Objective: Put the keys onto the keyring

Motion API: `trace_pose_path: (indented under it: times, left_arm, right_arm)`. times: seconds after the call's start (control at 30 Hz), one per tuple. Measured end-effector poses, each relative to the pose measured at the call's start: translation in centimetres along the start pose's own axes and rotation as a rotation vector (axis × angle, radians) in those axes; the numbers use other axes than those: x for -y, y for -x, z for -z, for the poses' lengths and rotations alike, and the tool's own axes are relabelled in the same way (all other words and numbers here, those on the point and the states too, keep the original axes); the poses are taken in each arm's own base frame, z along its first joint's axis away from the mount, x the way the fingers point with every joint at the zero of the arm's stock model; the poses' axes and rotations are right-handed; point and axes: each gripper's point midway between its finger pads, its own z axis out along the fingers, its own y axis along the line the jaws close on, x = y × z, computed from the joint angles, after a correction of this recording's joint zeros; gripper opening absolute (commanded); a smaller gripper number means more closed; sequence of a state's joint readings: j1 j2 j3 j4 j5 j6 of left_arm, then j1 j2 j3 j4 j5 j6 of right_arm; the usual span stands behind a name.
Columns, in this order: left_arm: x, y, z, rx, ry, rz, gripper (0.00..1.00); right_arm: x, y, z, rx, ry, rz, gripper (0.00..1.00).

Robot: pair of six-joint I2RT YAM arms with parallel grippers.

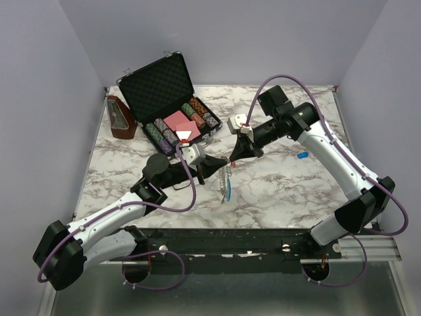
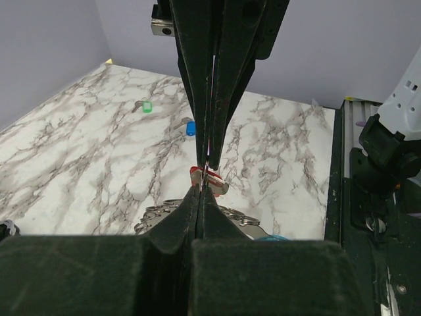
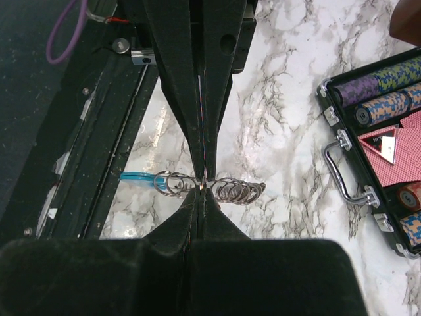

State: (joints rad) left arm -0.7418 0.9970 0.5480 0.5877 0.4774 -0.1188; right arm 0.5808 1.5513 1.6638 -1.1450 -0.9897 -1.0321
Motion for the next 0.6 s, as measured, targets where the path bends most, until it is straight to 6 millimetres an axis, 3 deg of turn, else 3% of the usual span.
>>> trace_pose_path:
  times: [0.6]
  left_arm:
    - [-1.2,-0.2,0.0,-0.031,0.060,0.086,0.00]
  right_arm:
    - [0.4,-1.1,-0.4,-0.075,-0.013,0.082,0.01]
